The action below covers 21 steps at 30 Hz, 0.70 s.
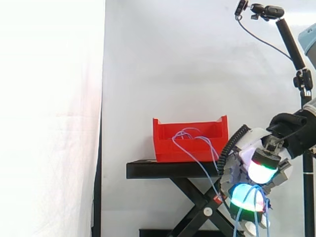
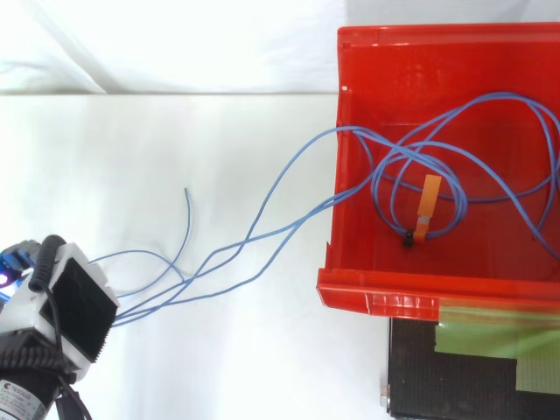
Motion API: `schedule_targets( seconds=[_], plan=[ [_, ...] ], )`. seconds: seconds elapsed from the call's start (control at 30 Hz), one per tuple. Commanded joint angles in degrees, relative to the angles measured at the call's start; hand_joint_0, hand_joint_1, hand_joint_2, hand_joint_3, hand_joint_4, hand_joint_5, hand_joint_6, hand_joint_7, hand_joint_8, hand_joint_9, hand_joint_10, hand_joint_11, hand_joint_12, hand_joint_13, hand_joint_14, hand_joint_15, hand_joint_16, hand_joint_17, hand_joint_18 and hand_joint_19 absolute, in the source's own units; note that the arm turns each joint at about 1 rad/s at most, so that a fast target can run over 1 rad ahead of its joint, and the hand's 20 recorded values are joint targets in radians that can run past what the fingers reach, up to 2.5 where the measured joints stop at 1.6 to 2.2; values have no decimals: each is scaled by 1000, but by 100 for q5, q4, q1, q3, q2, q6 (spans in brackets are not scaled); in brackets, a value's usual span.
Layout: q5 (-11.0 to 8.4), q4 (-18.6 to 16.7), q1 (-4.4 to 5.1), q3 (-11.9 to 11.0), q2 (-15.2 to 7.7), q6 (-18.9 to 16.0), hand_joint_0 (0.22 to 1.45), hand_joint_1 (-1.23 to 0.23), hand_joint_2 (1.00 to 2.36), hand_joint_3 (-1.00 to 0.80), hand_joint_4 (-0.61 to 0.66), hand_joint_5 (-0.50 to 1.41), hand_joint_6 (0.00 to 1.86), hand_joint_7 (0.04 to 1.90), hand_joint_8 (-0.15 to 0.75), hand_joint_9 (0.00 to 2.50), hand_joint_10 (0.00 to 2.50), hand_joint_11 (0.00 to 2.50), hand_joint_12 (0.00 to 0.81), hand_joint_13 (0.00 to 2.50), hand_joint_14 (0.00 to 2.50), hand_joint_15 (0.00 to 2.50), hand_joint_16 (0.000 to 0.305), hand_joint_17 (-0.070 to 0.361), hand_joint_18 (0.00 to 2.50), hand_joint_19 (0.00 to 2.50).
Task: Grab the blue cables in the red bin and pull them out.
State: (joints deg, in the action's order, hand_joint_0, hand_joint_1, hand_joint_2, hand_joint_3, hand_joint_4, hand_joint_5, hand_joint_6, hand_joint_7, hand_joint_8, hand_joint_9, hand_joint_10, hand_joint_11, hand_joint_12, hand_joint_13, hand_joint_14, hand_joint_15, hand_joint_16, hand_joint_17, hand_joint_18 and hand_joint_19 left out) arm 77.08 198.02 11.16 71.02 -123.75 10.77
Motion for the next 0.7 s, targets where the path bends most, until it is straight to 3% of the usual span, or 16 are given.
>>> schedule_targets(
  seconds=[0.0,0.67],
  plan=[
    [0,0,0,0,0,69,597,-1003,1000,-1000,149,1066,252,773,239,1077,30,829,357,883,21,580,56,126,840,795],
    [-9,0,0,0,0,17,599,-1005,1000,-1000,157,1067,330,741,236,1088,28,830,354,895,22,572,56,126,854,795]
  ],
)
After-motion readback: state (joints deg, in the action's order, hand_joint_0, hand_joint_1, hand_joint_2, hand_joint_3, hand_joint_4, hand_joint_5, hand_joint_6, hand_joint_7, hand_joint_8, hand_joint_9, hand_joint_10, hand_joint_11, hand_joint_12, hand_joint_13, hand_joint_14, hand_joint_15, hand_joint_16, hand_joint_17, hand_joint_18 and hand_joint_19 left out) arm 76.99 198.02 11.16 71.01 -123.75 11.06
